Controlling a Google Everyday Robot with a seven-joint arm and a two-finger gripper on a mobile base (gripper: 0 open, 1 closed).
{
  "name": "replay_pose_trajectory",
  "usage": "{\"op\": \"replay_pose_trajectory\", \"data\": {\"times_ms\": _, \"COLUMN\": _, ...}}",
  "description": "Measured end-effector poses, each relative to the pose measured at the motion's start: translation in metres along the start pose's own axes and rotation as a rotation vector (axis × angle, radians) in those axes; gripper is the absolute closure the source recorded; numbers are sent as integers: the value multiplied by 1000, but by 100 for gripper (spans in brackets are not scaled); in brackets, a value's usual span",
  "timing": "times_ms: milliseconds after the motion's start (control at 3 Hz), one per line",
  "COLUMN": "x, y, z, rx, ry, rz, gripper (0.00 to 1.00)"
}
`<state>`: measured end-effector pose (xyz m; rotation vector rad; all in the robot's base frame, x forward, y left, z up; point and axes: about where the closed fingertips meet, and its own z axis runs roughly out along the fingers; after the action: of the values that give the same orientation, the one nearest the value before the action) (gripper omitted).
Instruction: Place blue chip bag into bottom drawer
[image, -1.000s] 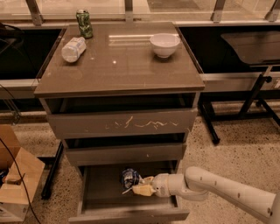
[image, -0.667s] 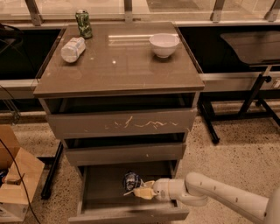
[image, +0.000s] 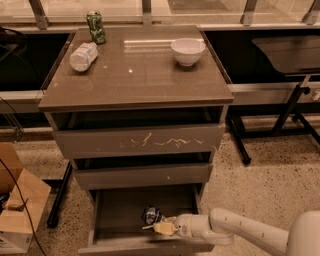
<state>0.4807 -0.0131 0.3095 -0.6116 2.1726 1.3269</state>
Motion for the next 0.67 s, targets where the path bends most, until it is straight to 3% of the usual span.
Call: {"op": "replay_pose_trajectory", "data": {"times_ms": 667, "x": 28, "y": -28, "z": 16, "rx": 17, "ry": 6, "rz": 89, "gripper": 100}}
